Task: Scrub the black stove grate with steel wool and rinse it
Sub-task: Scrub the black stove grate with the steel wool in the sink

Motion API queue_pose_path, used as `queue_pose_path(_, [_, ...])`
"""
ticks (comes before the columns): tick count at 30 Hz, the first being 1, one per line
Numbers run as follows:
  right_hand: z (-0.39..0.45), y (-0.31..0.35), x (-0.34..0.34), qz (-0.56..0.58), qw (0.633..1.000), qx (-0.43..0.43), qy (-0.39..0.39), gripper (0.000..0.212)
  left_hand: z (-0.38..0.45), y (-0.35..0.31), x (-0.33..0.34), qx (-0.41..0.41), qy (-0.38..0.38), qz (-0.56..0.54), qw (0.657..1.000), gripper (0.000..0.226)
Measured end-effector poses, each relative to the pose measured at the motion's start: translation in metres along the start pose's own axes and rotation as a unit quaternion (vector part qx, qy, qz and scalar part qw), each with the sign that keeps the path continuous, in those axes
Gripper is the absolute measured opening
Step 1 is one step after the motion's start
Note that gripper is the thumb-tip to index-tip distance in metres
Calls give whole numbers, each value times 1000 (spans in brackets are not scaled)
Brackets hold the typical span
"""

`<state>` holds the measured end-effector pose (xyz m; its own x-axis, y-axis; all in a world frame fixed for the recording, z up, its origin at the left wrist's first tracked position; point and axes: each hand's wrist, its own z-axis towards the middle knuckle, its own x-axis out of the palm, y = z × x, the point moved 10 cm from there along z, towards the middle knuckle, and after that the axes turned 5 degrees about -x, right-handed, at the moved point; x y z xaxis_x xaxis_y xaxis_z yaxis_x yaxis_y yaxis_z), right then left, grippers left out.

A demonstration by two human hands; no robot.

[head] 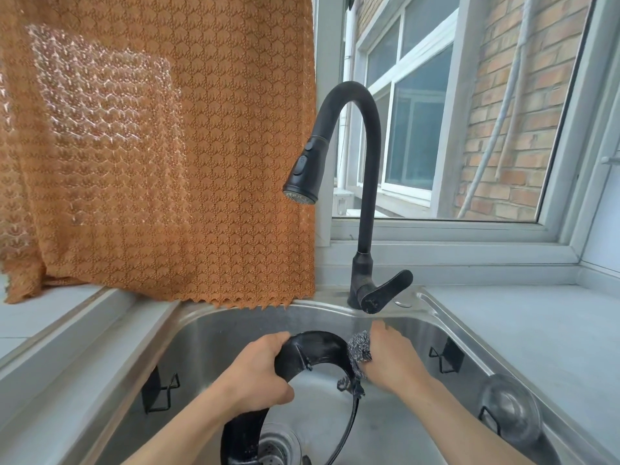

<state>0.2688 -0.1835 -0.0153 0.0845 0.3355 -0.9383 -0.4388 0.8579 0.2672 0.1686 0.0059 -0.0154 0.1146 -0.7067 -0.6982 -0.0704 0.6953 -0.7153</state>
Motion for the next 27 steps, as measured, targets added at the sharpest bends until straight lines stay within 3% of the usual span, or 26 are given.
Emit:
queue_pose_path(3, [-1, -7, 8, -23, 999, 15, 31, 43, 0, 1, 0, -3, 4, -6, 1000, 39])
queue_pose_path(6, [-1, 0, -1, -4, 1000, -3, 12, 45, 1, 2, -1, 0, -2, 6, 1000, 38])
queue_pose_path(11, [-11, 37, -37, 172, 978, -78, -84, 38, 0, 0, -1, 7, -10, 23, 1000, 34])
queue_pose_path(14, [-19, 65, -37, 229, 961, -126, -92, 39, 0, -4, 0, 15, -10, 37, 999, 36])
queue_pose_path(19, [-22, 79, -40, 178, 964, -157, -117, 43, -2, -4, 1, 16, -6, 35, 999, 38])
queue_pose_path(22, [-16, 58, -39, 133, 977, -126, -110, 43, -2, -2, 1, 4, 1, 26, 1000, 37])
queue_pose_path(27, [-7, -5, -10, 92, 996, 10, 12, 45, -3, -2, -1, 6, 6, 24, 1000, 37])
